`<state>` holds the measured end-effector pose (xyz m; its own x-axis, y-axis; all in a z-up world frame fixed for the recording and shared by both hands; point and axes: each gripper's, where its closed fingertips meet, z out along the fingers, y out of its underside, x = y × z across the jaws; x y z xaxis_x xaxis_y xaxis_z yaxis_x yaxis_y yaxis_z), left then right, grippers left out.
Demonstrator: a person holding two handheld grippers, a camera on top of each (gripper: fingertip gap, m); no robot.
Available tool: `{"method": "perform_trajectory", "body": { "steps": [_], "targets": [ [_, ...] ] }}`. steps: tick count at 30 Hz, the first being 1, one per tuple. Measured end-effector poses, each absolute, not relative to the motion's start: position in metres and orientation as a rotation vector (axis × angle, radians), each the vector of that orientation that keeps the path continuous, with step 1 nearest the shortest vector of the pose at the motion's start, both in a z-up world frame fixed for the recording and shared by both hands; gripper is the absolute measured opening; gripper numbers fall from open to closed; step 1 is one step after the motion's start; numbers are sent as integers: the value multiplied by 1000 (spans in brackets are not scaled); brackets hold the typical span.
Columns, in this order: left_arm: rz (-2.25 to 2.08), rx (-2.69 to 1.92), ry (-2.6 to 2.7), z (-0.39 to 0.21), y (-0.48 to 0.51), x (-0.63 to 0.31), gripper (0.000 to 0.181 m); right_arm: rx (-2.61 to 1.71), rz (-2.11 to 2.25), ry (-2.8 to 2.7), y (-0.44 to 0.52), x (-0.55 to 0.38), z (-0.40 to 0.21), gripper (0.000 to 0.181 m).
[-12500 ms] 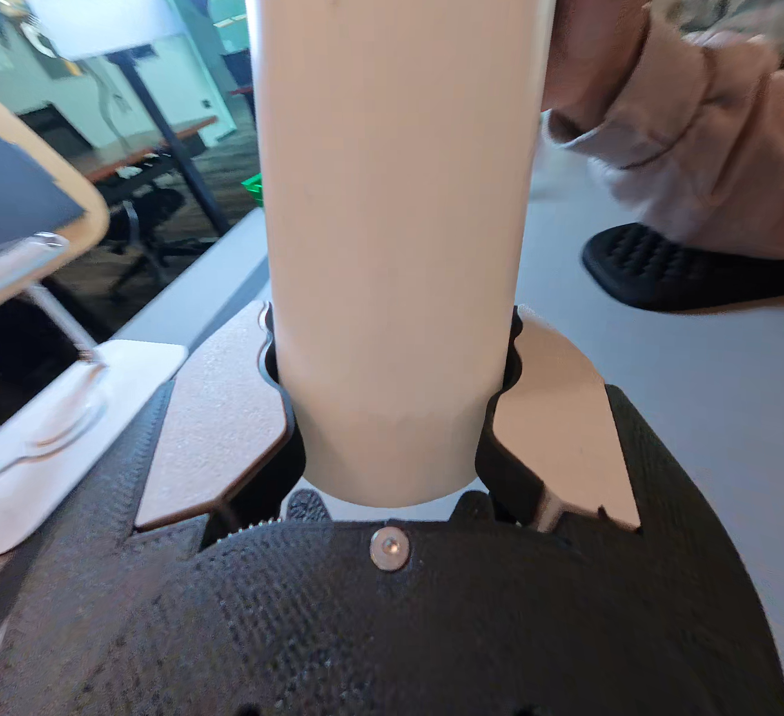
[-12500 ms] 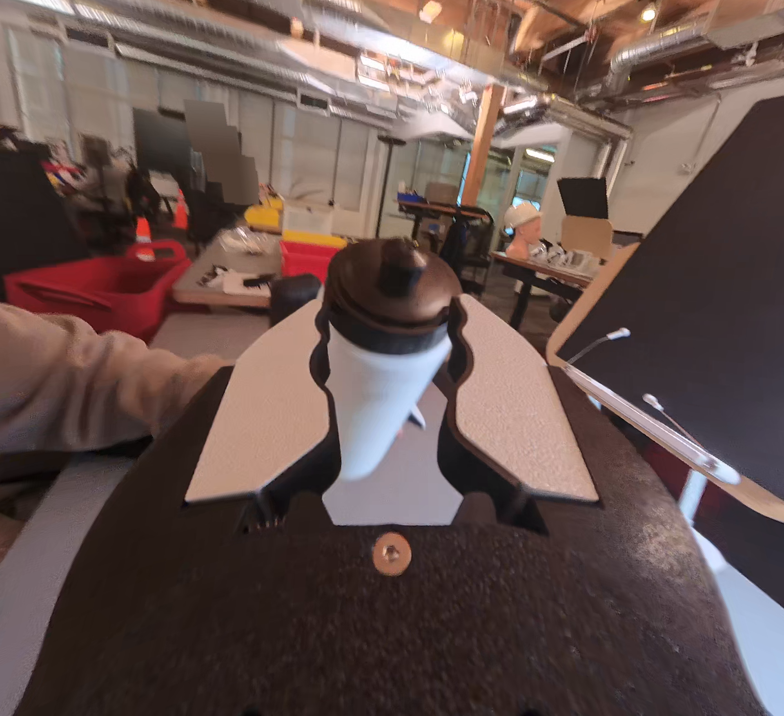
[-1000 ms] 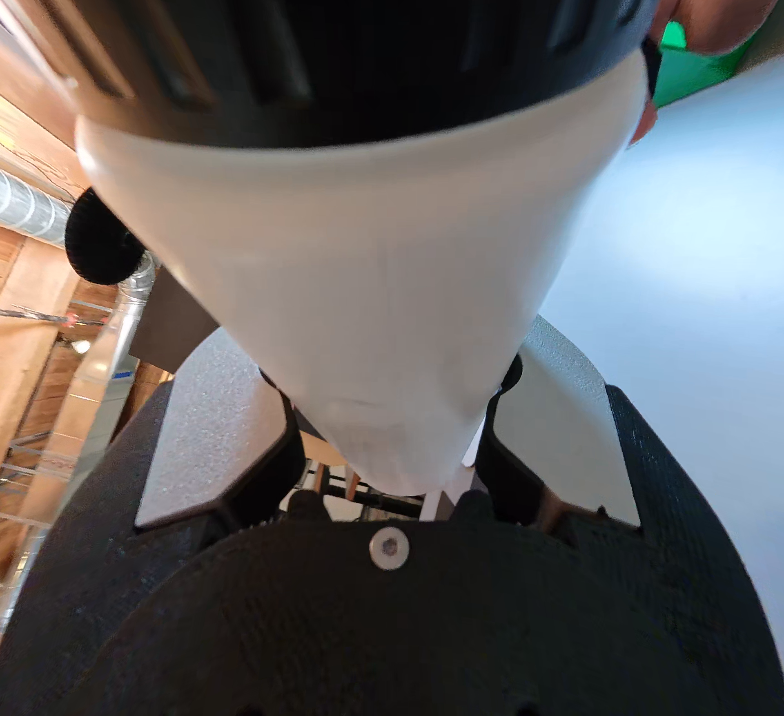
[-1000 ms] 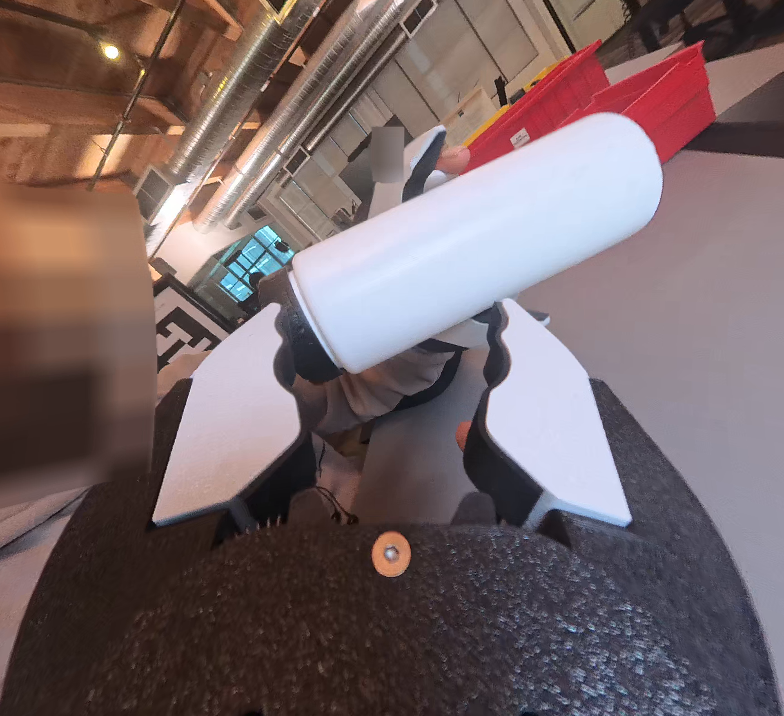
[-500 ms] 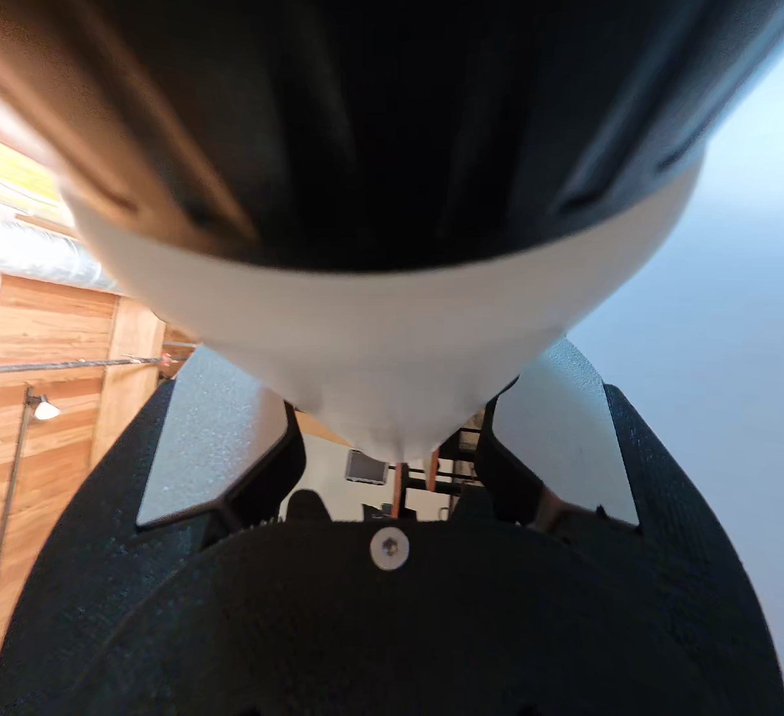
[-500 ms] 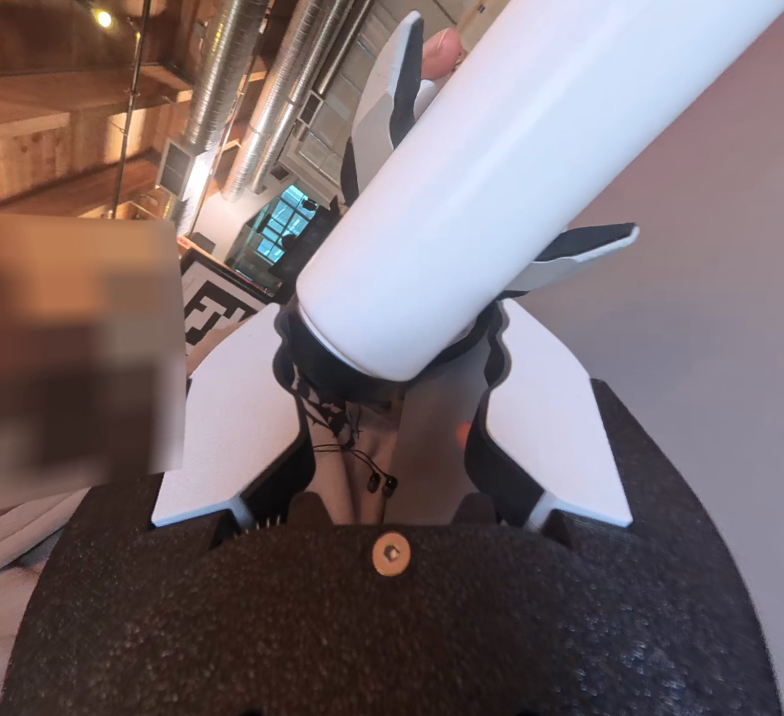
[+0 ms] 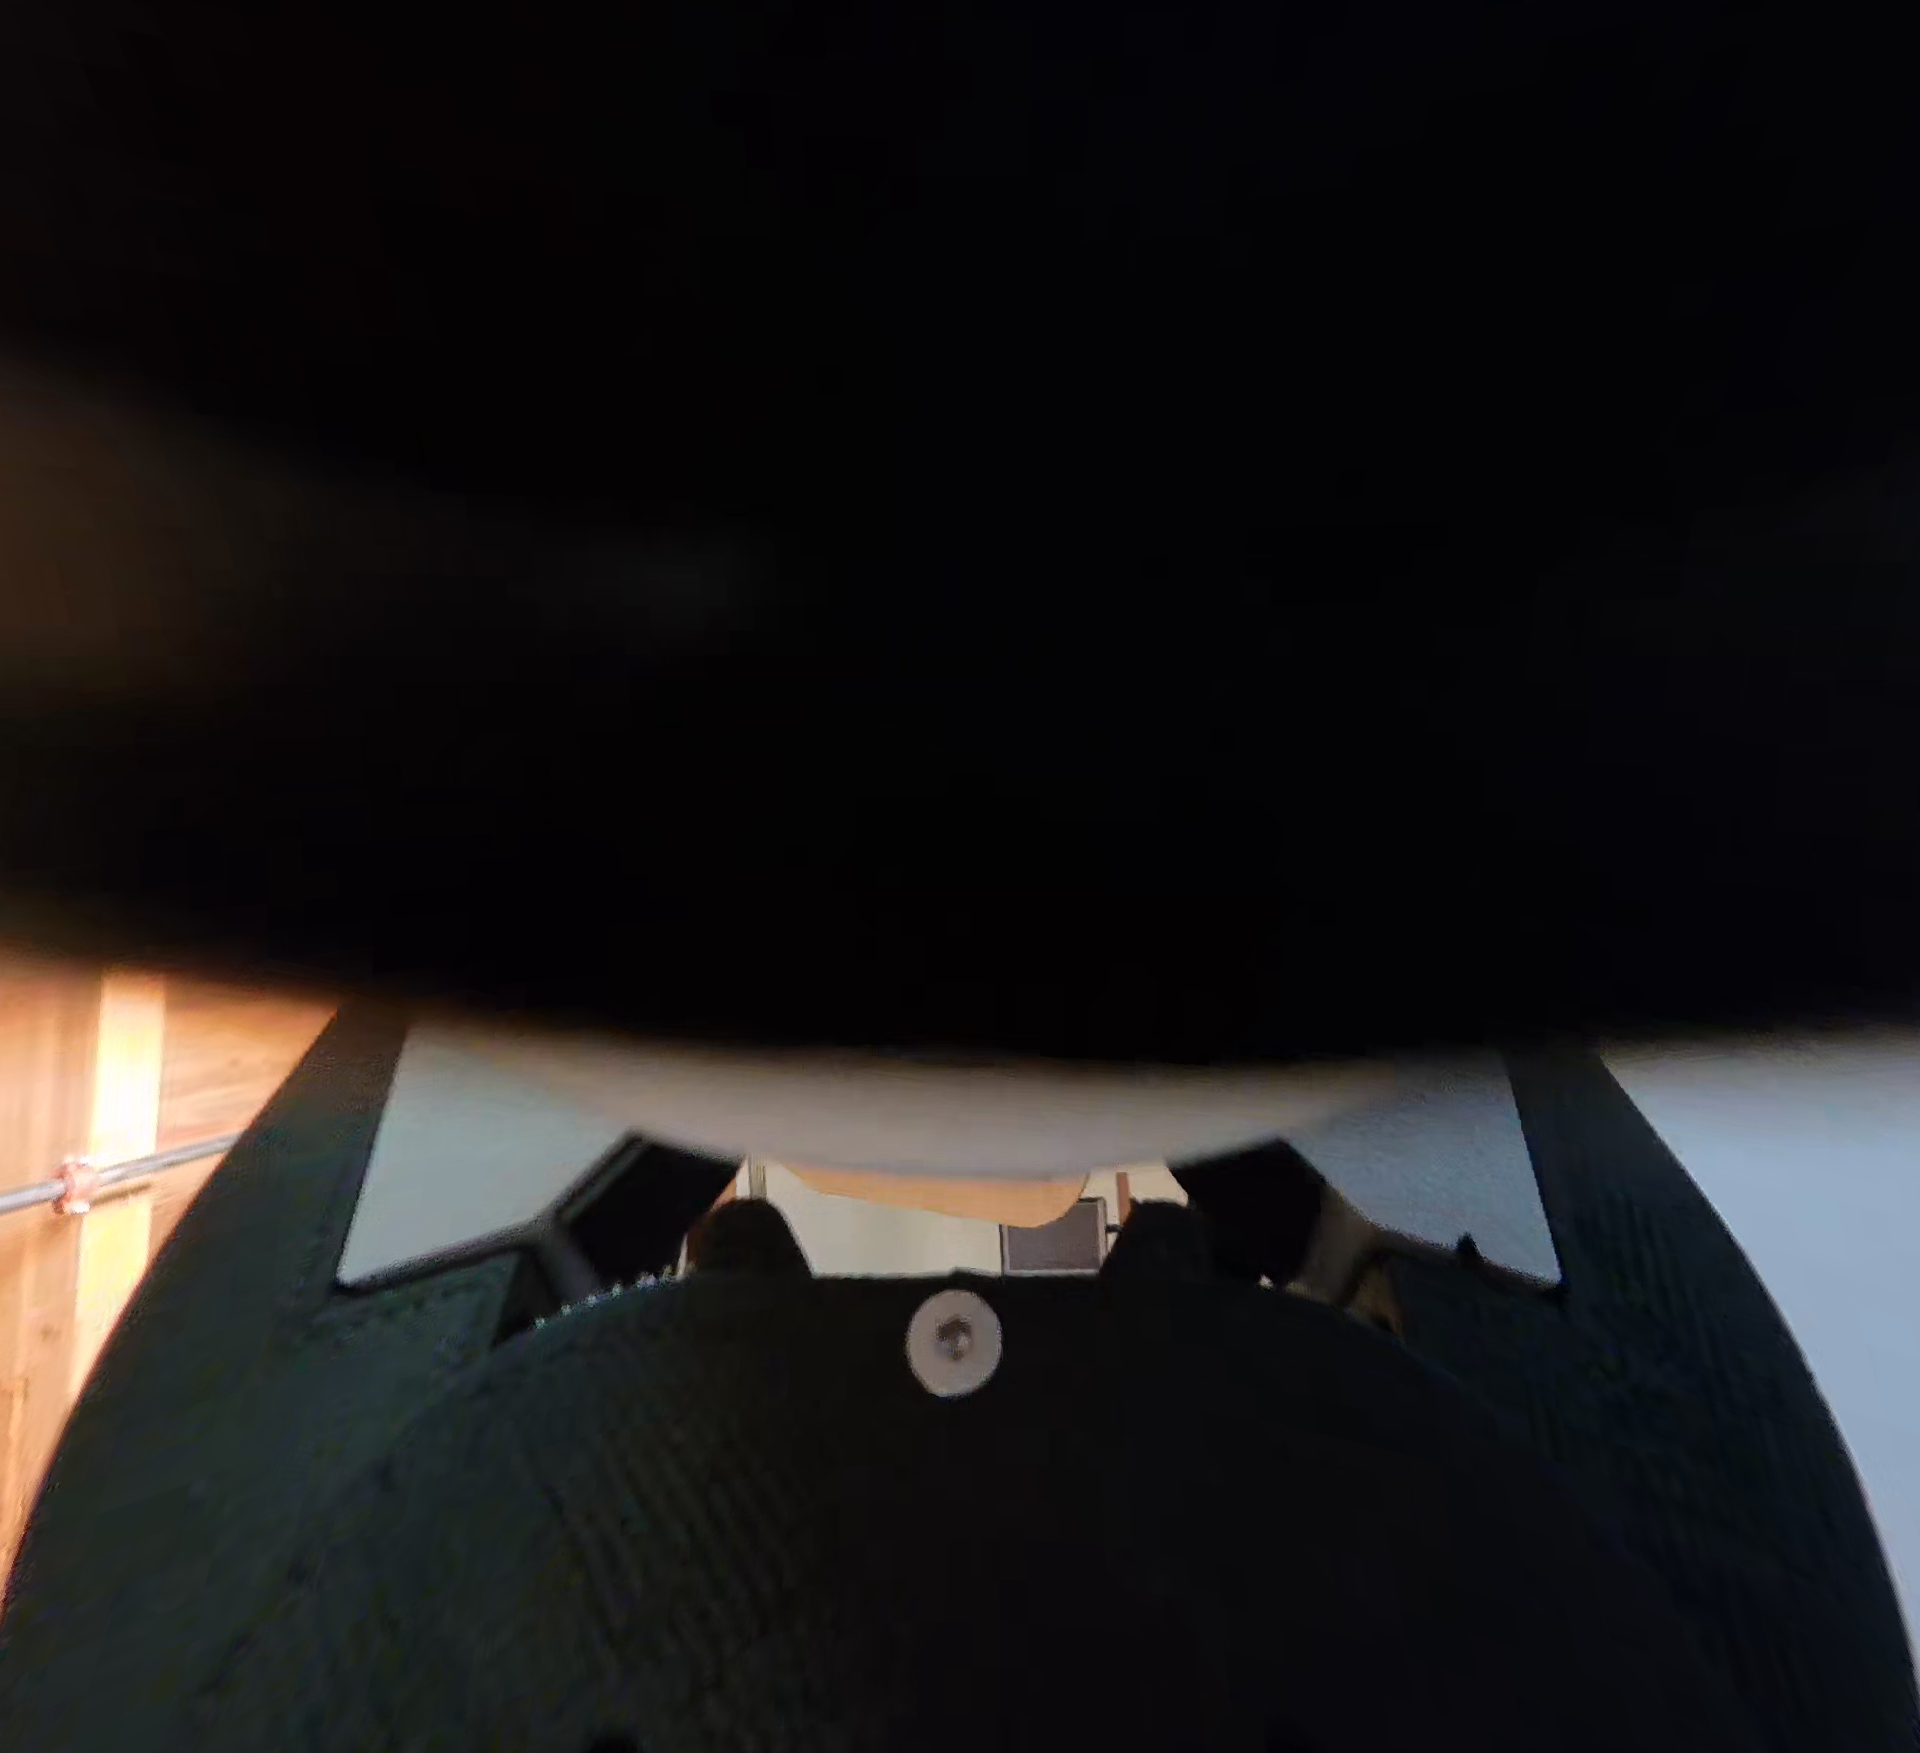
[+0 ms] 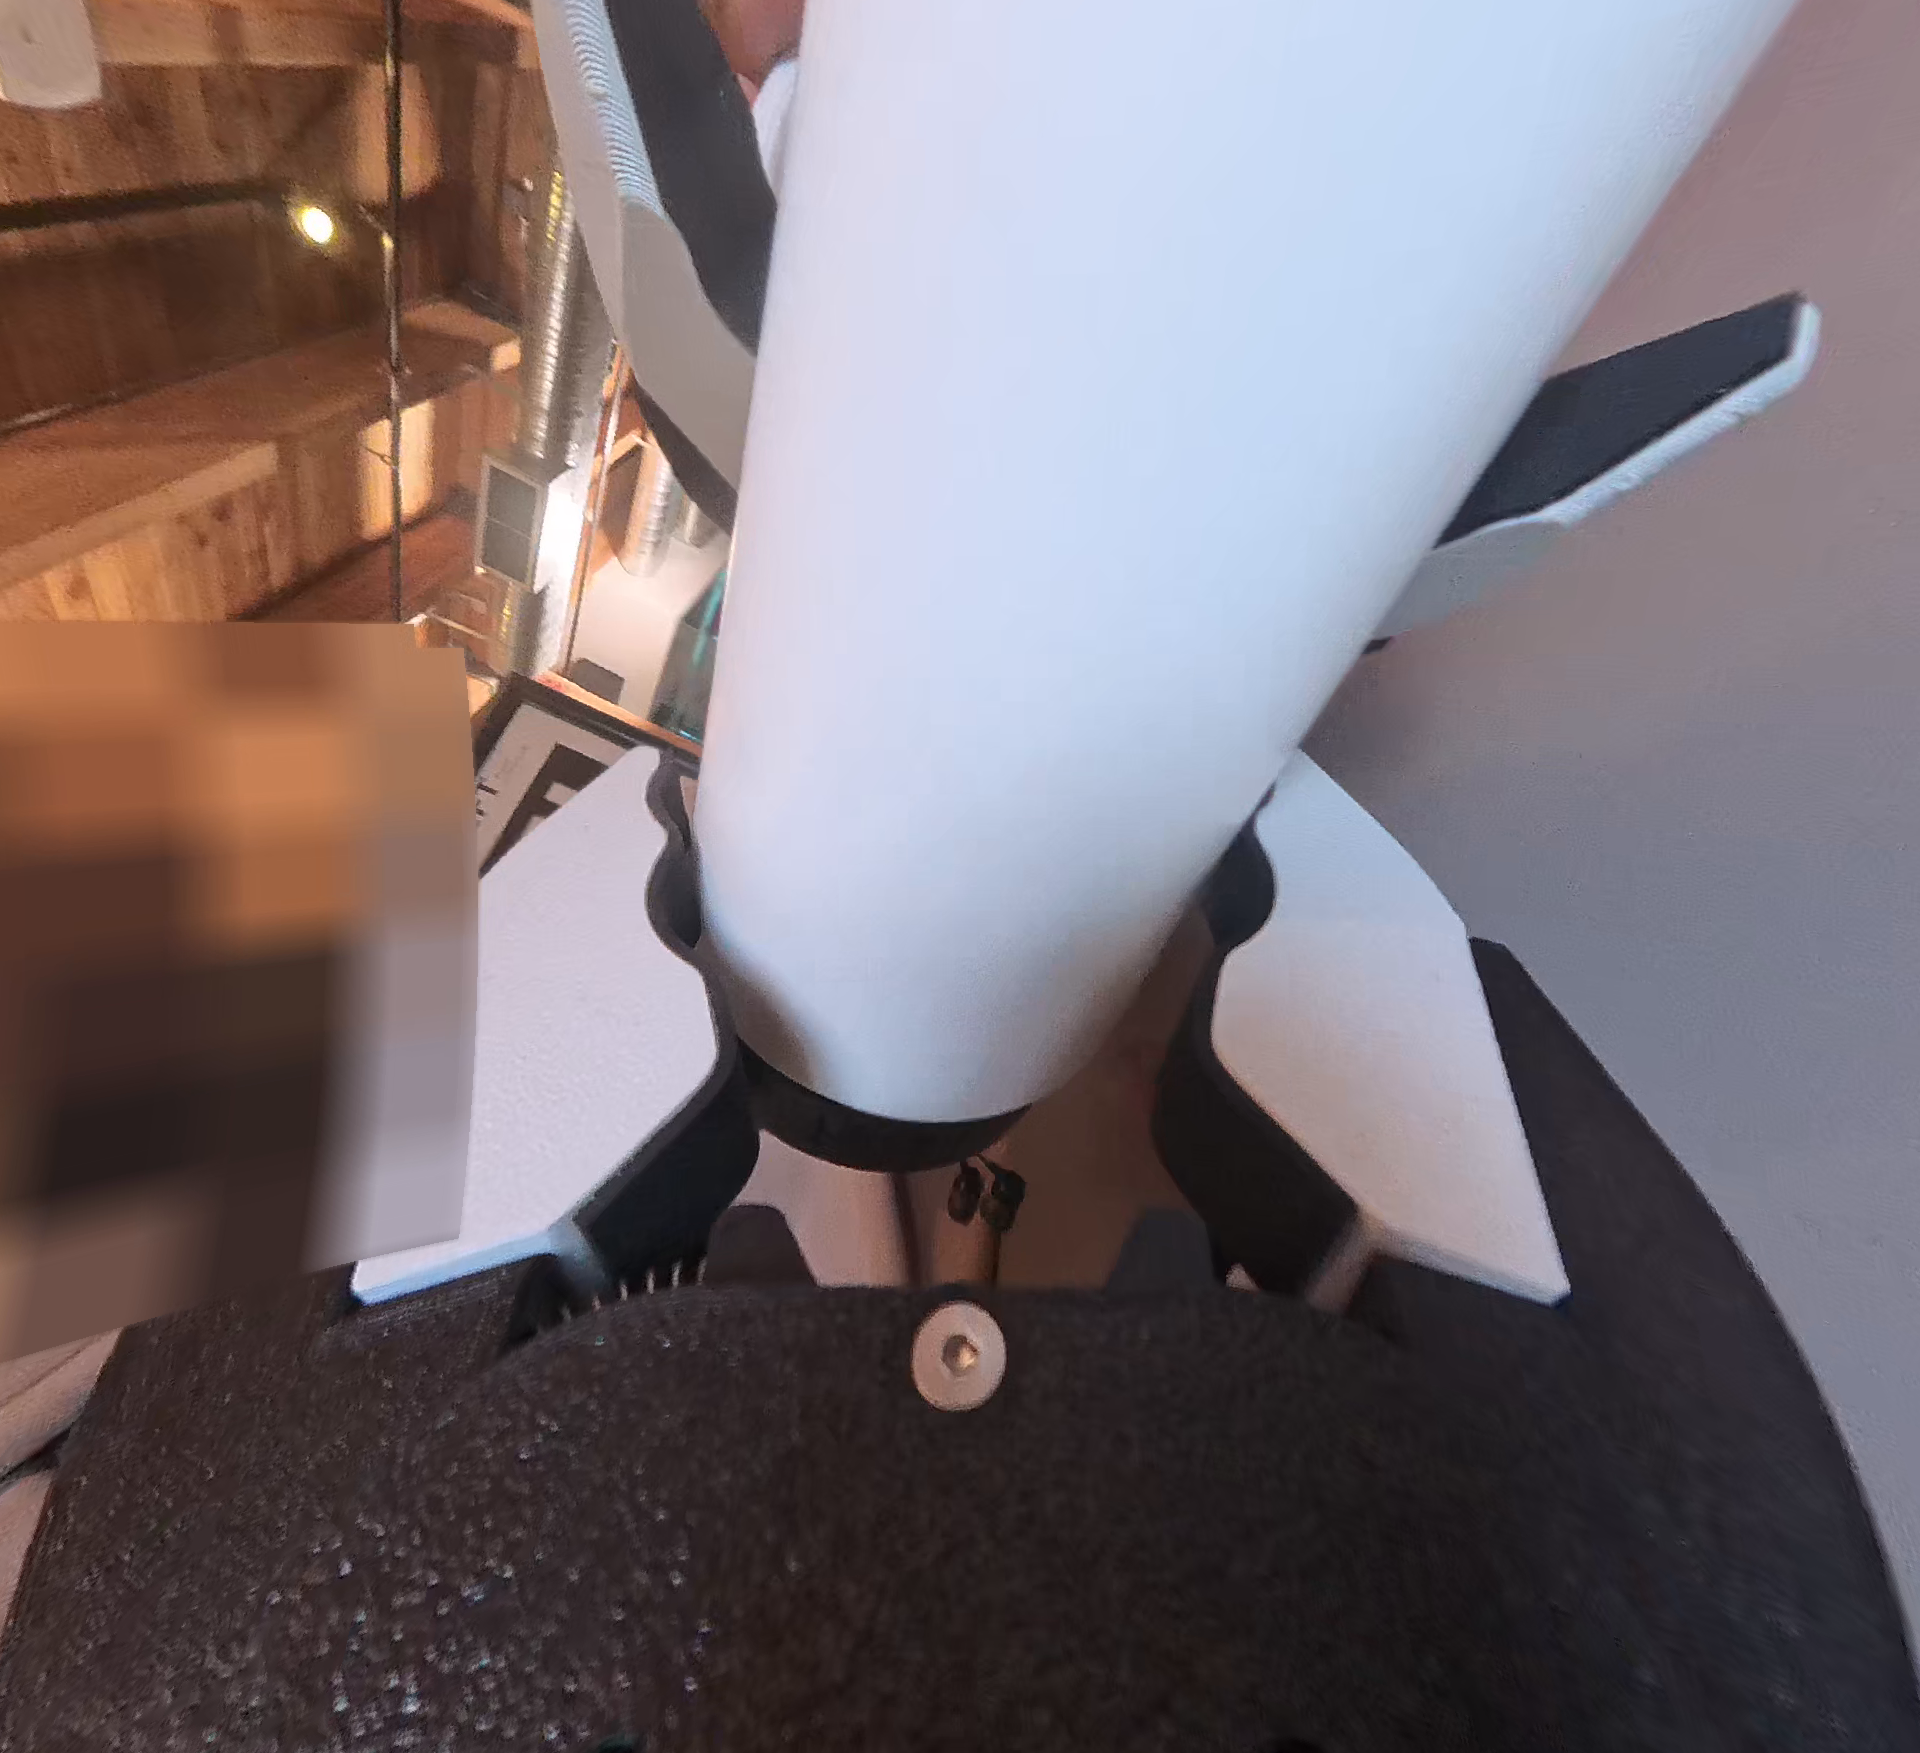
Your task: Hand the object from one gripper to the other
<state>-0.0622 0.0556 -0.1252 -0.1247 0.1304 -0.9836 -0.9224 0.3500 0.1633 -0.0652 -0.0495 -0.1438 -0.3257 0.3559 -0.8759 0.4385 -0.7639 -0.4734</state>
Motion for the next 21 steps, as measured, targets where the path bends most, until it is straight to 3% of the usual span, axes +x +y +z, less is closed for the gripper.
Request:
{"method": "perform_trajectory", "body": {
  "steps": [1,8,15,21],
  "targets": [
    [1070,-801,1368,-123,56,-65,101,1751,-2313,1034,-48,-65,-140,95],
    [872,-1069,1123,-95,65,-119,87,1626,-2548,1110,-37,-52,-108,94],
    [-557,-1445,581,-66,56,-119,85,2161,-2523,1905,0,-45,-110,94],
    [-1090,-1440,621,-56,23,-65,95,2506,-2108,2494,14,-50,-131,94]
  ]
}}
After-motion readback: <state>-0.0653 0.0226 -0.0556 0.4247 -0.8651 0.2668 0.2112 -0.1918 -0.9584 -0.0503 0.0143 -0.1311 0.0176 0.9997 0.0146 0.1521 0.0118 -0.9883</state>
